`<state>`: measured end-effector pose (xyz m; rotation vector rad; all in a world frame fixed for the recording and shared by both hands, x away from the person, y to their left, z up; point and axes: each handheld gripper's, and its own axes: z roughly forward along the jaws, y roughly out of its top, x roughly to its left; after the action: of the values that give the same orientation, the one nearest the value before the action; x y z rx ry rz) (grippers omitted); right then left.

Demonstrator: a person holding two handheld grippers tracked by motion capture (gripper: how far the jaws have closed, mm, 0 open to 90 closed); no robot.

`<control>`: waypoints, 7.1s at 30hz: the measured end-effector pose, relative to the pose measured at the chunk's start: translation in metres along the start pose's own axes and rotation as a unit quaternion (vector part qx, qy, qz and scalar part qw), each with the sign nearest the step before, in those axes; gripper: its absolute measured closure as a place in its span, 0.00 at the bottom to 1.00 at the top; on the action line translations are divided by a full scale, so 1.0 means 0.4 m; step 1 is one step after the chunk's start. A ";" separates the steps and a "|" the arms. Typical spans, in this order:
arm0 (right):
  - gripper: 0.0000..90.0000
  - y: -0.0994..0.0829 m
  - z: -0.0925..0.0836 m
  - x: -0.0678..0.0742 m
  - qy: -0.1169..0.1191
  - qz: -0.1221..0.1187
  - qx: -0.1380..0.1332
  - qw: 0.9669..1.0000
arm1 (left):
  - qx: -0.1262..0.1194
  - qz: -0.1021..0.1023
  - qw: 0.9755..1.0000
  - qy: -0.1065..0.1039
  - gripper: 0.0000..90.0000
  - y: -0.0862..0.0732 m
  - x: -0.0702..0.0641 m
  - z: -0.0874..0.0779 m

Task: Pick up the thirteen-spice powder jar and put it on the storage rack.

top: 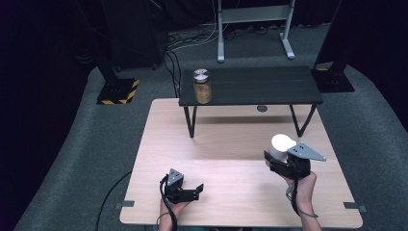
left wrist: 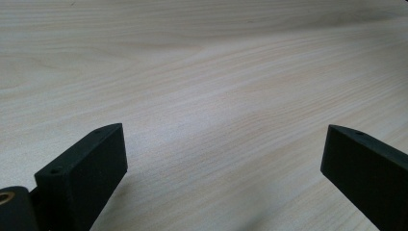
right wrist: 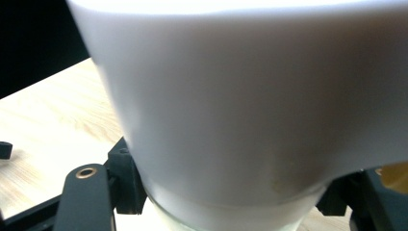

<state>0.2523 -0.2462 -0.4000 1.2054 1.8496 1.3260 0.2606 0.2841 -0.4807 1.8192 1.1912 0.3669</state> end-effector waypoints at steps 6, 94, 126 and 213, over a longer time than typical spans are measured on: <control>0.33 0.007 0.004 -0.003 0.000 -0.001 0.003 1.000 | 0.002 -0.001 1.000 0.001 0.02 0.002 0.000 0.001; 0.33 0.172 0.065 -0.089 -0.017 0.002 0.006 1.000 | 0.008 0.000 1.000 0.002 0.03 0.005 -0.004 0.002; 0.33 0.217 0.087 -0.102 -0.032 0.002 0.007 0.999 | 0.005 0.001 1.000 0.000 0.03 0.003 -0.002 0.000; 0.33 0.404 0.145 -0.117 -0.056 -0.023 0.000 0.998 | 0.000 0.004 1.000 -0.005 0.03 -0.002 0.000 -0.002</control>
<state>0.3765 -0.2458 -0.2727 1.2049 1.7884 1.2088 0.2596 0.2846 -0.4810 1.8242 1.1790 0.3621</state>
